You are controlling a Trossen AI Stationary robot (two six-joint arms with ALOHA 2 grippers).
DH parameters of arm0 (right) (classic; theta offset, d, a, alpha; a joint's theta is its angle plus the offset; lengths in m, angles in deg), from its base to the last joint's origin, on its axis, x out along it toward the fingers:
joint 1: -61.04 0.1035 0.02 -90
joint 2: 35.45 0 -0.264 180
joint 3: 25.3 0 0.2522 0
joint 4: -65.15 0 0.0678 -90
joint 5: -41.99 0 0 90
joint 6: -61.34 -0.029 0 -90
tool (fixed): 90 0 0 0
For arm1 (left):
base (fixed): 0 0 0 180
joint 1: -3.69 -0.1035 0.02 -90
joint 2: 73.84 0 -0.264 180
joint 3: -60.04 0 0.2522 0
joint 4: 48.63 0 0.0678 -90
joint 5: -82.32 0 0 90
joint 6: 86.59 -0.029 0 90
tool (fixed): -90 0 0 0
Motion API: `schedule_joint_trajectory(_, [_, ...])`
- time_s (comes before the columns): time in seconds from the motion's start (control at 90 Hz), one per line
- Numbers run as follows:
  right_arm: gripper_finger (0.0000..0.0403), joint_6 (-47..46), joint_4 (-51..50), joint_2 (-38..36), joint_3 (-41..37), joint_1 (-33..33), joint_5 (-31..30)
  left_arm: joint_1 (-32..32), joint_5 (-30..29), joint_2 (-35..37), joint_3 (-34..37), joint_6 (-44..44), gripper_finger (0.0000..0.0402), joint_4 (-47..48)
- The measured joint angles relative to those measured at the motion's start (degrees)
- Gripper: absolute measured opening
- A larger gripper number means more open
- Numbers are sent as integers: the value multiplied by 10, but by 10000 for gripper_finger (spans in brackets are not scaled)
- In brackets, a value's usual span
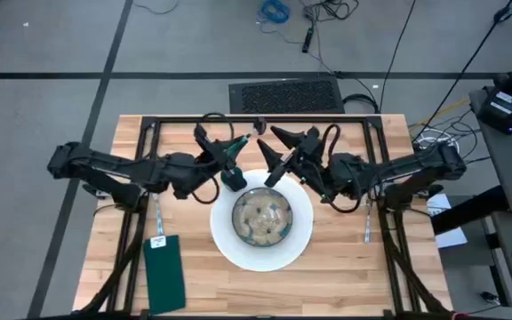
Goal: Set table place
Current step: Put the blue spoon on the right side of the white table mat
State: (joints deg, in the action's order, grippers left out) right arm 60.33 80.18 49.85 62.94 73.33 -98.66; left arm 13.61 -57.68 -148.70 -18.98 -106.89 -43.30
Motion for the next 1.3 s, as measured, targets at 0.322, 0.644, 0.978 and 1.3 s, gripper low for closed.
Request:
schedule_joint_trajectory(0.322, [216,-22,-6,-1,0,-19,-4,12,2,-1,0,-1,35,0])
schedule_joint_trajectory(0.644, [55,-84,-29,-1,0,-39,66,22,5,-1,0,-1,37,1])
schedule_joint_trajectory(0.978, [3,-112,-51,-5,0,-45,79,23,15,0,0,3,52,2])
schedule_joint_trajectory(1.3, [1,-104,-70,-28,0,-45,91,26,37,9,0,33,172,19])
